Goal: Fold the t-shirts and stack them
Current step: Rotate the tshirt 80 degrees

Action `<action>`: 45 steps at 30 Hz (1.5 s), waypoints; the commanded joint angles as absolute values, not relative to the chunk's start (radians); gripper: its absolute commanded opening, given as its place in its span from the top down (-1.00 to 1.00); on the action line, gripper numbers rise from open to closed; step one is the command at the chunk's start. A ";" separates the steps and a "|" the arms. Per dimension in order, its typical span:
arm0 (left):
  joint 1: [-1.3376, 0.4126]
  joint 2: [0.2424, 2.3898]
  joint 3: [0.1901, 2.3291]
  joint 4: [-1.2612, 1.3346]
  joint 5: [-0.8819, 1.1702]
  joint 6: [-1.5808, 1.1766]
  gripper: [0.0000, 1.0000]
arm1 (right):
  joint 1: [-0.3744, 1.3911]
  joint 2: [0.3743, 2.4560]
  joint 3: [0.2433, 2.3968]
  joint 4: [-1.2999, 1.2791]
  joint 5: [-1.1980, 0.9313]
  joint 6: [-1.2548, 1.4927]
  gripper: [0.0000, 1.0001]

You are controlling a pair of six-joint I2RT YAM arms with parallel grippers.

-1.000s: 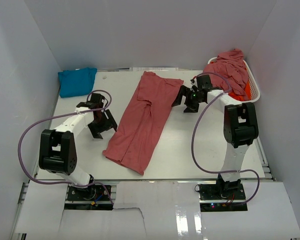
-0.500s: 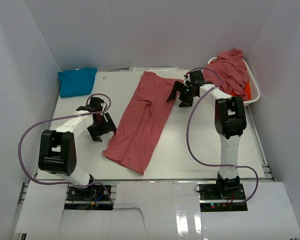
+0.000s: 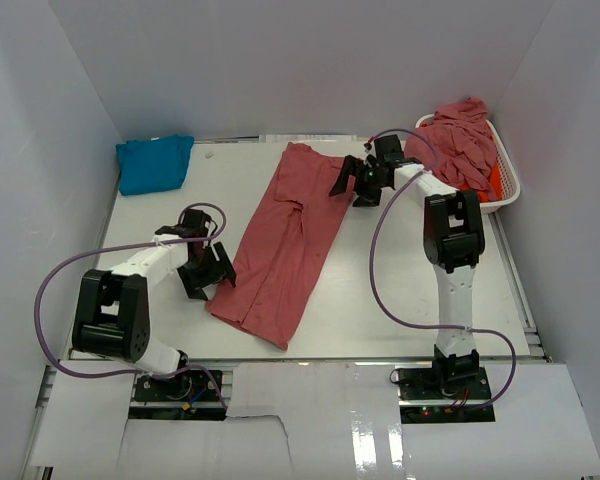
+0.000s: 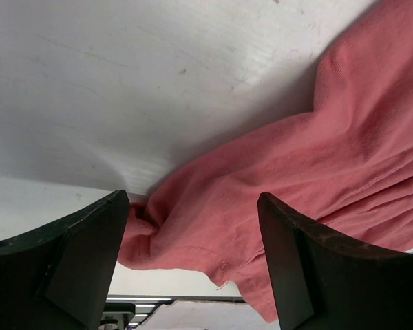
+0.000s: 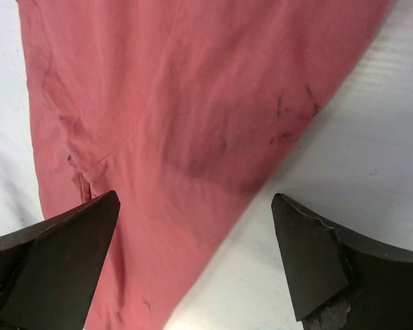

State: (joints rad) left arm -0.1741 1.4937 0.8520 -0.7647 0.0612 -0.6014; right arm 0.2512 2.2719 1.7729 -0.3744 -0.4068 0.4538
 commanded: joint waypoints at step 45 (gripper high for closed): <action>-0.706 1.450 0.721 -0.723 0.206 -0.996 -0.72 | 0.310 2.623 2.132 0.023 -0.587 0.799 -0.96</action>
State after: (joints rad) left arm -0.6815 1.4185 0.6956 -0.8078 0.2317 -0.9676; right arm 0.2878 2.5858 2.1059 -0.0074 -0.5762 0.7662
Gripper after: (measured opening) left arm 0.859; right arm 0.979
